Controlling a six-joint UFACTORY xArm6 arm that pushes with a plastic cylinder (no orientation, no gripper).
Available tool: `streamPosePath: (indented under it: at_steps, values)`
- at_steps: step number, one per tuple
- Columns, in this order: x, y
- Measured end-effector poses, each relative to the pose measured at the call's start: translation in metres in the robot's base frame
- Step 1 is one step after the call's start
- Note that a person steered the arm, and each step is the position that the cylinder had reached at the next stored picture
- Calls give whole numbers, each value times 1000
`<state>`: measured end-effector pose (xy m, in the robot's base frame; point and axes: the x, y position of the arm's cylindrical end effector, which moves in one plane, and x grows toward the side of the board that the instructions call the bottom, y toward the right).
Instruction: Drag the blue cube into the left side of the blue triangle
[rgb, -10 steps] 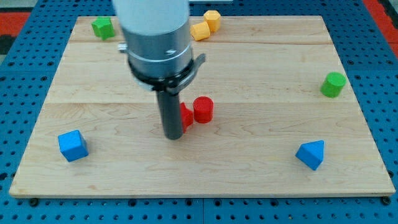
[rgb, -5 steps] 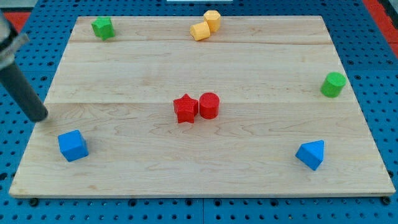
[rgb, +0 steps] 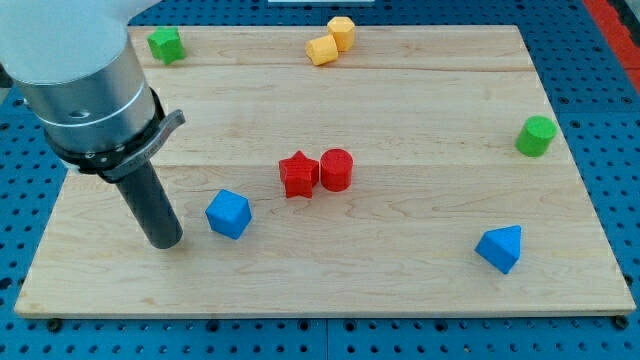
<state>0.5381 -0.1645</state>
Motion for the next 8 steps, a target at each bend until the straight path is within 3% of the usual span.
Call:
streamPosePath:
  at_steps: [1,3,5,7,8]
  values:
    - [-31,20]
    - [-24,137]
    - [12,76]
    - [45,109]
    - [73,85]
